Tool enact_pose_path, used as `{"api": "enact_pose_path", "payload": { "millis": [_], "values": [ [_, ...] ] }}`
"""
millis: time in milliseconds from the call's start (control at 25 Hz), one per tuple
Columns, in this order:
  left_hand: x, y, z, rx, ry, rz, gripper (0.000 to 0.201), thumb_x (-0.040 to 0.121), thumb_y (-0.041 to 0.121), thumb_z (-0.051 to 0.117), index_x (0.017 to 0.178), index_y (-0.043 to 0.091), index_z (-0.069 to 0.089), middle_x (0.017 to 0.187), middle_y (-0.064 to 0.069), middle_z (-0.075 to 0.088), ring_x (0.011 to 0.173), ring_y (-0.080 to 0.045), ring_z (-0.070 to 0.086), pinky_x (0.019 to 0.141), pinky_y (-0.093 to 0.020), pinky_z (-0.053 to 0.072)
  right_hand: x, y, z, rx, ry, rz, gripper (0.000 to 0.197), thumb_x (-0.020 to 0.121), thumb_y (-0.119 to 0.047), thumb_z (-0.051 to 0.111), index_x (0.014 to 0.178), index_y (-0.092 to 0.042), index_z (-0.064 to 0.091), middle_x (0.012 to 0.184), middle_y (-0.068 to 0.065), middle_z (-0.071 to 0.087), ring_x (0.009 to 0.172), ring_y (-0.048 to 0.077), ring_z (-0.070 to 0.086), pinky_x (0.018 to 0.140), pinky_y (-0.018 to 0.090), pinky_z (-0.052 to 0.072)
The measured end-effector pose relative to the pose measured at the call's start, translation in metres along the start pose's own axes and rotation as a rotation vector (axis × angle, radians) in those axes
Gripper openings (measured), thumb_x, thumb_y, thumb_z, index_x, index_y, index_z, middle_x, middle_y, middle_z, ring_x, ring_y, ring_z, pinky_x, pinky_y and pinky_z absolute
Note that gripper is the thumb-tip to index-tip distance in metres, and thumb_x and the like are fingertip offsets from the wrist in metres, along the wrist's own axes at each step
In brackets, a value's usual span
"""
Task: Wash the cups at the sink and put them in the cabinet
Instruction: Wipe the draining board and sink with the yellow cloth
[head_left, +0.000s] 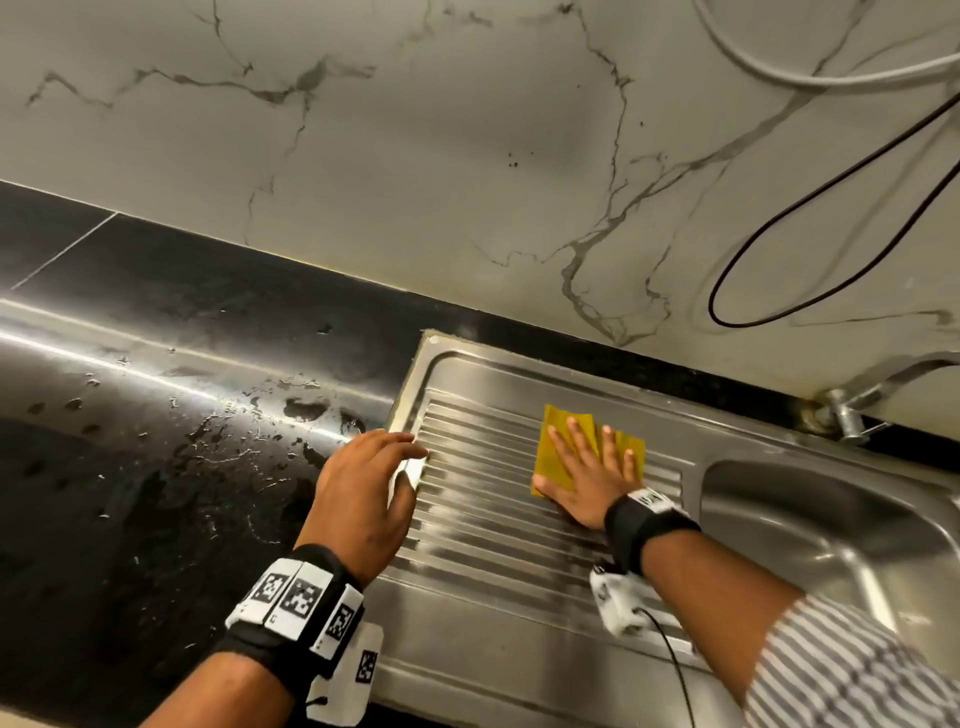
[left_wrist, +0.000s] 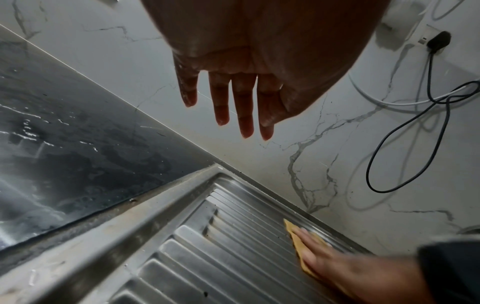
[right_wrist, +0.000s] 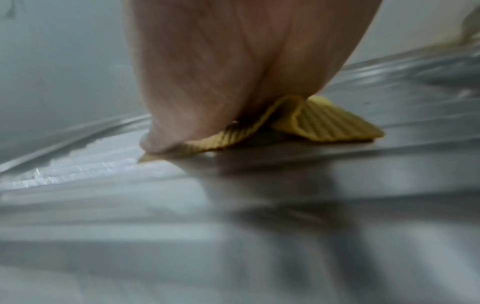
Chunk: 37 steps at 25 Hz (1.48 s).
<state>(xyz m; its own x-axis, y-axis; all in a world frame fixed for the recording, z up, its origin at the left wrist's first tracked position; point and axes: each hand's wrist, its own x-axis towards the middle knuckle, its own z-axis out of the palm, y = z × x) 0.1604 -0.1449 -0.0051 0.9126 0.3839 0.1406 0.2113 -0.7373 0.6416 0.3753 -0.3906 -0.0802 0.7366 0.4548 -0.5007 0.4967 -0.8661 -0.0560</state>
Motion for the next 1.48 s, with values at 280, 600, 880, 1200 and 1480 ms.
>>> {"api": "enact_pose_path", "payload": {
  "millis": [280, 600, 880, 1200, 1480],
  "values": [
    [-0.005, -0.014, 0.004, 0.012, -0.080, 0.003, 0.035, 0.089, 0.013, 0.061, 0.116, 0.033, 0.067, 0.128, 0.013, 0.061, 0.125, -0.011, 0.052, 0.108, -0.049, 0.045, 0.064, -0.065, -0.035, -0.099, -0.011, -0.299, 0.076, 0.089, -0.080, 0.026, 0.151, -0.055, -0.012, 0.162, -0.020, -0.025, 0.147, 0.039, -0.028, 0.116, 0.067, -0.009],
    [-0.007, -0.011, 0.023, -0.023, -0.145, 0.120, 0.036, 0.087, 0.013, 0.062, 0.114, 0.036, 0.068, 0.125, 0.017, 0.062, 0.125, -0.013, 0.054, 0.107, -0.050, 0.045, 0.049, 0.053, -0.021, 0.036, 0.062, -0.032, 0.059, 0.105, -0.052, 0.023, 0.156, -0.044, -0.005, 0.165, -0.015, -0.018, 0.154, 0.023, -0.013, 0.123, 0.054, -0.004],
    [-0.011, 0.018, 0.031, -0.107, -0.063, 0.251, 0.034, 0.082, 0.032, 0.048, 0.106, 0.036, 0.071, 0.117, 0.018, 0.066, 0.113, -0.009, 0.058, 0.094, -0.038, 0.047, 0.025, -0.015, -0.022, -0.104, 0.082, -0.200, 0.063, 0.104, -0.028, 0.037, 0.159, -0.034, 0.008, 0.168, -0.010, -0.003, 0.154, 0.027, -0.011, 0.124, 0.051, -0.002],
    [-0.004, 0.053, 0.063, -0.058, -0.115, 0.282, 0.034, 0.080, 0.037, 0.045, 0.105, 0.048, 0.065, 0.117, 0.015, 0.067, 0.113, 0.005, 0.053, 0.103, -0.008, 0.029, 0.016, 0.135, -0.047, -0.168, 0.112, -0.481, 0.073, 0.099, 0.003, 0.035, 0.158, -0.034, 0.017, 0.168, -0.010, 0.004, 0.155, 0.026, -0.006, 0.126, 0.045, 0.005],
    [-0.005, 0.169, 0.157, -0.052, -0.092, 0.285, 0.036, 0.080, 0.038, 0.044, 0.105, 0.038, 0.070, 0.121, 0.021, 0.064, 0.119, 0.022, 0.042, 0.097, -0.011, 0.035, -0.001, 0.313, -0.015, -0.140, 0.282, -0.394, 0.069, 0.099, 0.004, 0.032, 0.159, -0.025, 0.016, 0.168, -0.006, 0.008, 0.155, 0.031, -0.002, 0.125, 0.048, 0.011]
  ]
}}
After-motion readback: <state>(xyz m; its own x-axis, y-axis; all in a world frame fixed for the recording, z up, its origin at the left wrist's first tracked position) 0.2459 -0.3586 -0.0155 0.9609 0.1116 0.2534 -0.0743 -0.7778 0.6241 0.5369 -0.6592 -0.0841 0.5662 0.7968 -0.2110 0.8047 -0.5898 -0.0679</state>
